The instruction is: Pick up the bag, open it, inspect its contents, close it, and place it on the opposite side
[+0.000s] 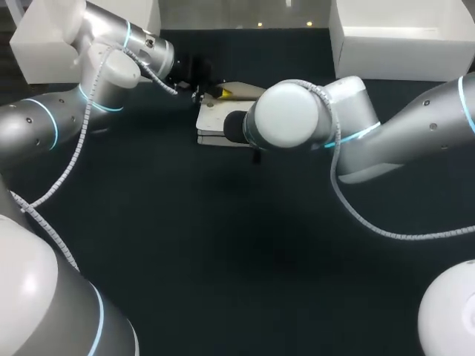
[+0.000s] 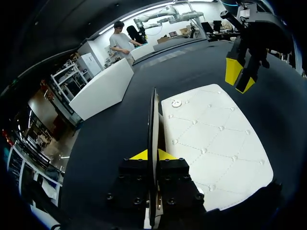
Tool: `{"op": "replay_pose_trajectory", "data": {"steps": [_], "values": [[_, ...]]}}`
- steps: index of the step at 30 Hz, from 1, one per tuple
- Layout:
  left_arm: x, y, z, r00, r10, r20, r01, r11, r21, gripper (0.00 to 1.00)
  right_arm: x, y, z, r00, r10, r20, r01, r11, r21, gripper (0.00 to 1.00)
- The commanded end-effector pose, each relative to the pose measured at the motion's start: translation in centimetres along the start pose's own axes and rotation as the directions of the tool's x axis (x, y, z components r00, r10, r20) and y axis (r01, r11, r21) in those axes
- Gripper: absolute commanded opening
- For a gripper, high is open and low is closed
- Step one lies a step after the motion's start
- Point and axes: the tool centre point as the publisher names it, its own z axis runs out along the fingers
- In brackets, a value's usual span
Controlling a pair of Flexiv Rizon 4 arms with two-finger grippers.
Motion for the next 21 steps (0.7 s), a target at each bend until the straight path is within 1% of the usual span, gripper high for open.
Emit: {"op": "replay_pose_trajectory", "data": {"steps": [1, 6, 11, 21], "values": [[0.4, -0.2, -0.2, 1.0, 0.004, -0.005, -0.004, 1.0, -0.004, 0.0, 0.1, 0.3, 0.6, 1.0, -0.007, 0.019, 0.007, 1.0, 0.011, 0.38], [0.5, -0.3, -0.1, 1.0, 0.01, -0.016, -0.01, 1.0, -0.005, 0.0, 0.1, -0.1, 1.3, 0.999, -0.027, 0.035, 0.026, 0.999, 0.028, 0.42], [0.6, -0.3, -0.1, 1.0, 0.013, -0.025, -0.013, 1.0, -0.008, 0.0, 0.0, -0.7, 2.0, 0.999, -0.037, 0.038, 0.035, 0.999, 0.038, 0.42], [0.6, -0.2, 0.2, 0.999, 0.015, -0.041, -0.016, 1.0, -0.013, 0.0, -0.5, -1.3, 3.1, 0.999, -0.035, 0.041, 0.033, 0.999, 0.041, 0.36]]}}
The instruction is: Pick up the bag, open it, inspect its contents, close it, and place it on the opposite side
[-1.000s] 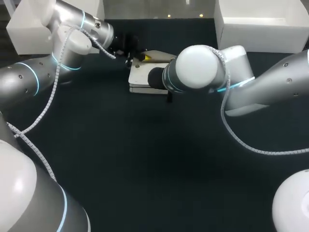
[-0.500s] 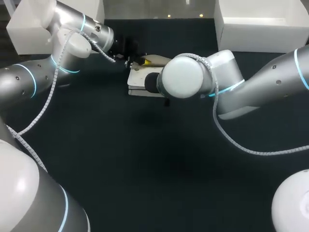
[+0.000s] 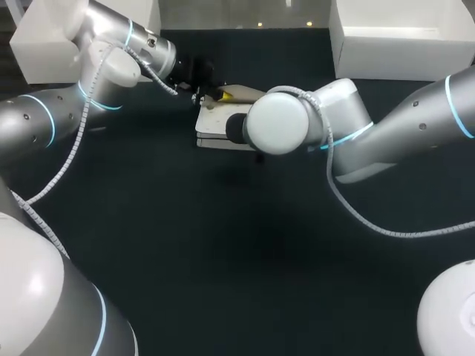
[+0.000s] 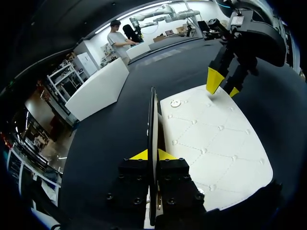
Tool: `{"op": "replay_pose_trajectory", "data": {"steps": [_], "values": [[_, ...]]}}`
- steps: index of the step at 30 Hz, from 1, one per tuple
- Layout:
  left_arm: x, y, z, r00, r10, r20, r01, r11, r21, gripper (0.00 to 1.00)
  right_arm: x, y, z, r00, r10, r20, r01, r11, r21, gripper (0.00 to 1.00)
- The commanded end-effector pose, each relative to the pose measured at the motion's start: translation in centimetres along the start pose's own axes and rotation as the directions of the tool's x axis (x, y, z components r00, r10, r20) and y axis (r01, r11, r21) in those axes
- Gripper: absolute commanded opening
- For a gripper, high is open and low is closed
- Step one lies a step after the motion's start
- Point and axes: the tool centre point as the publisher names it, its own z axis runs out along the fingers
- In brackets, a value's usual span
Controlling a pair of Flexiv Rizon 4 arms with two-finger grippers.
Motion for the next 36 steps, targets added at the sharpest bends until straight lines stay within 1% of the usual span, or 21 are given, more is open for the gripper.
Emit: {"op": "replay_pose_trajectory", "data": {"steps": [1, 12, 14, 16, 19, 21, 22, 23, 24, 30, 36], "values": [[-0.3, 0.1, 0.2, 1.0, 0.003, -0.009, -0.003, 1.0, -0.001, 0.0, 0.1, 0.0, 0.7, 1.0, 0.004, 0.006, -0.004, 1.0, -0.008, 0.35], [-0.3, 0.2, 0.4, 1.0, 0.003, -0.018, -0.003, 1.0, -0.008, 0.0, -0.2, 0.4, 1.0, 1.0, 0.005, 0.015, -0.005, 1.0, -0.027, 0.32], [-0.3, 0.2, 0.5, 1.0, 0.003, -0.02, -0.003, 1.0, -0.01, 0.0, -0.3, 0.5, 1.0, 1.0, 0.005, 0.016, -0.004, 1.0, -0.027, 0.29], [-0.3, 0.2, 0.5, 1.0, 0.002, -0.021, -0.003, 1.0, -0.011, 0.0, -0.4, 0.6, 1.0, 1.0, 0.004, 0.019, -0.003, 1.0, -0.028, 0.25], [-0.2, 0.3, 0.4, 1.0, 0.001, -0.021, -0.001, 1.0, -0.014, 0.0, -0.5, 0.7, 0.9, 1.0, 0.002, 0.024, -0.001, 1.0, -0.028, 0.16], [-0.2, 0.3, 0.4, 1.0, 0.0, -0.02, -0.001, 1.0, -0.014, 0.0, -0.5, 0.7, 0.9, 1.0, 0.001, 0.026, 0.0, 1.0, -0.027, 0.15], [-0.2, 0.3, 0.4, 1.0, 0.0, -0.02, 0.0, 1.0, -0.014, 0.0, -0.5, 0.7, 0.9, 1.0, 0.0, 0.027, 0.001, 1.0, -0.025, 0.11], [-0.2, 0.3, 0.4, 1.0, 0.0, -0.02, 0.0, 1.0, -0.013, 0.0, -0.5, 0.7, 0.9, 1.0, 0.0, 0.027, 0.001, 1.0, -0.025, 0.04], [-0.2, 0.3, 0.4, 1.0, 0.0, -0.02, 0.0, 1.0, -0.013, 0.0, -0.5, 0.7, 0.8, 1.0, -0.001, 0.027, 0.001, 1.0, -0.023, 0.0], [0.3, 0.1, 0.1, 1.0, 0.023, -0.003, -0.023, 1.0, -0.005, 0.0, -0.3, 0.7, 0.9, 1.0, 0.004, 0.023, -0.003, 1.0, -0.014, 0.0], [1.7, -0.2, -0.2, 0.994, 0.096, 0.047, -0.097, 0.995, 0.014, 0.0, -0.2, 0.7, 1.0, 0.999, 0.032, 0.016, -0.031, 0.999, -0.012, 0.0]]}}
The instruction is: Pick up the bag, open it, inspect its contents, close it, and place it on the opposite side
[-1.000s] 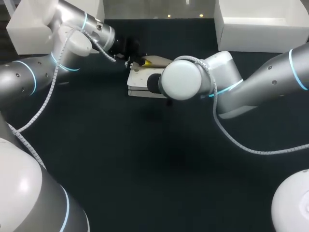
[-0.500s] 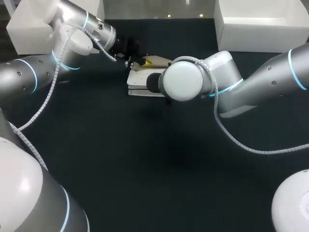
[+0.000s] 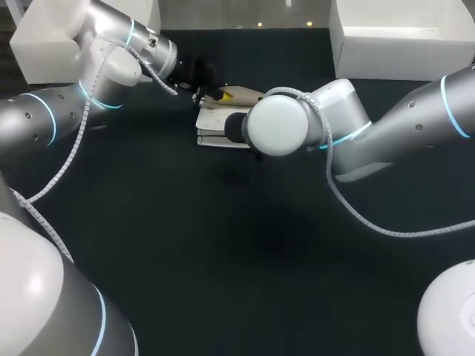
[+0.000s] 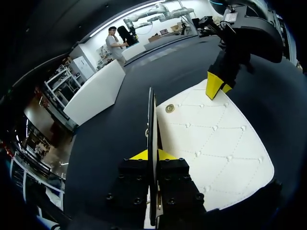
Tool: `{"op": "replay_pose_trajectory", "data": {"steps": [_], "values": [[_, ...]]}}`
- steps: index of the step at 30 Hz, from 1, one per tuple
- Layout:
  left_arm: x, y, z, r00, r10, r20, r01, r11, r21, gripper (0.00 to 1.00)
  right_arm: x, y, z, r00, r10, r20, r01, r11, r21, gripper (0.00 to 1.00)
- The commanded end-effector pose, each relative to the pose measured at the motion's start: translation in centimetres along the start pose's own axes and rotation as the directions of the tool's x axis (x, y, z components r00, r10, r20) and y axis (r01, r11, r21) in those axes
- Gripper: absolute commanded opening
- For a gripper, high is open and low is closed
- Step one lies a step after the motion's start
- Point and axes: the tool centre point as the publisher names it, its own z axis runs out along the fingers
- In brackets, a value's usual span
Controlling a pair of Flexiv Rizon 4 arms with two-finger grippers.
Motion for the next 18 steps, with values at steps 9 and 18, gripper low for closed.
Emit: {"op": "replay_pose_trajectory", "data": {"steps": [9, 18], "values": [[3.8, -0.7, 0.5, 0.979, 0.165, 0.119, -0.165, 0.986, -0.009, 0.0, 0.1, 0.2, 0.1, 1.0, 0.009, 0.002, -0.009, 1.0, 0.002, 0.0], [3.0, -1.0, -0.6, 0.988, 0.104, 0.111, -0.107, 0.994, 0.024, 0.44, 0.1, 0.2, 0.1, 1.0, 0.009, 0.002, -0.009, 1.0, 0.002, 0.0]]}}
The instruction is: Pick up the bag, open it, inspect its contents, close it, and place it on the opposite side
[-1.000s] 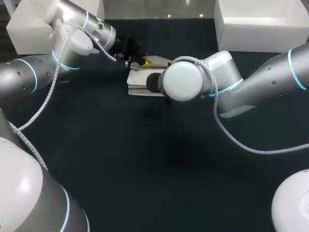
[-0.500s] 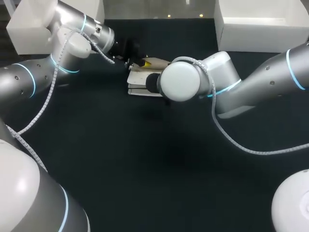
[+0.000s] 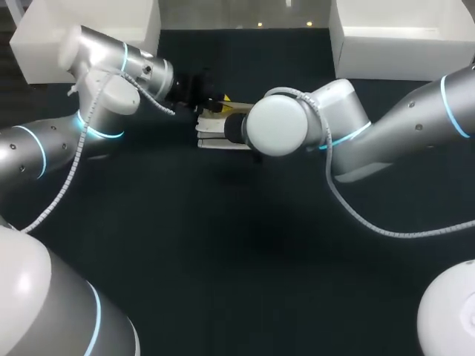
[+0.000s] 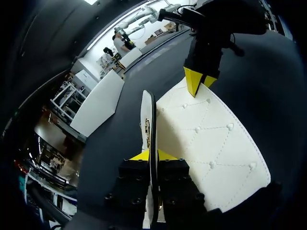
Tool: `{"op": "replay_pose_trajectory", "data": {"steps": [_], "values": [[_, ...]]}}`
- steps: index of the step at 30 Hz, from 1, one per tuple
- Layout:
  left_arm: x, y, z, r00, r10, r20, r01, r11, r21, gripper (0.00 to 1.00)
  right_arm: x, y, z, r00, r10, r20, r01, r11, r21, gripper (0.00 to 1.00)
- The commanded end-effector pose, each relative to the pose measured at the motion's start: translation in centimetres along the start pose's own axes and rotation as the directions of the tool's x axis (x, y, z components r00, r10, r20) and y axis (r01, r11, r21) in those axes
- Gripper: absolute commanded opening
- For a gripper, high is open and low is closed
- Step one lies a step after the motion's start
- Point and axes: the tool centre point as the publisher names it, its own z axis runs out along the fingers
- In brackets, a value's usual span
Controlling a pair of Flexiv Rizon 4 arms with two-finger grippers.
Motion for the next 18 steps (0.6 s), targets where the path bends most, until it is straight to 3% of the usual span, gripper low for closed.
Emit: {"op": "replay_pose_trajectory", "data": {"steps": [1, 3, 5, 12, 15, 18], "values": [[-0.3, -0.2, -0.7, 0.999, -0.03, 0.01, 0.03, 1.0, 0.005, 0.52, -0.1, 0.2, 0.4, 1.0, 0.002, 0.005, -0.002, 1.0, 0.001, 0.0], [-0.7, -0.4, -1.3, 0.999, -0.037, 0.008, 0.037, 0.999, 0.016, 0.68, -0.1, 0.2, 0.4, 1.0, 0.002, 0.005, -0.002, 1.0, 0.001, 0.0], [-1.1, -0.6, -1.7, 0.999, -0.037, 0.009, 0.037, 0.999, 0.017, 0.65, -0.1, 0.2, 0.4, 1.0, 0.002, 0.005, -0.002, 1.0, 0.001, 0.0], [-2.1, -0.9, -2.1, 1.0, -0.015, 0.019, 0.015, 1.0, 0.008, 0.34, -0.1, 0.2, 0.4, 1.0, 0.002, 0.005, -0.002, 1.0, 0.001, 0.0], [-2.2, -0.8, -2.1, 0.999, -0.008, 0.032, 0.008, 1.0, 0.007, 0.0, -0.1, 0.2, 0.4, 1.0, 0.002, 0.005, -0.002, 1.0, 0.001, 0.0], [-1.5, -0.7, -2.0, 0.999, 0.011, 0.033, -0.012, 1.0, 0.022, 0.0, -0.1, 0.2, 0.4, 1.0, 0.002, 0.005, -0.002, 1.0, 0.001, 0.0]]}}
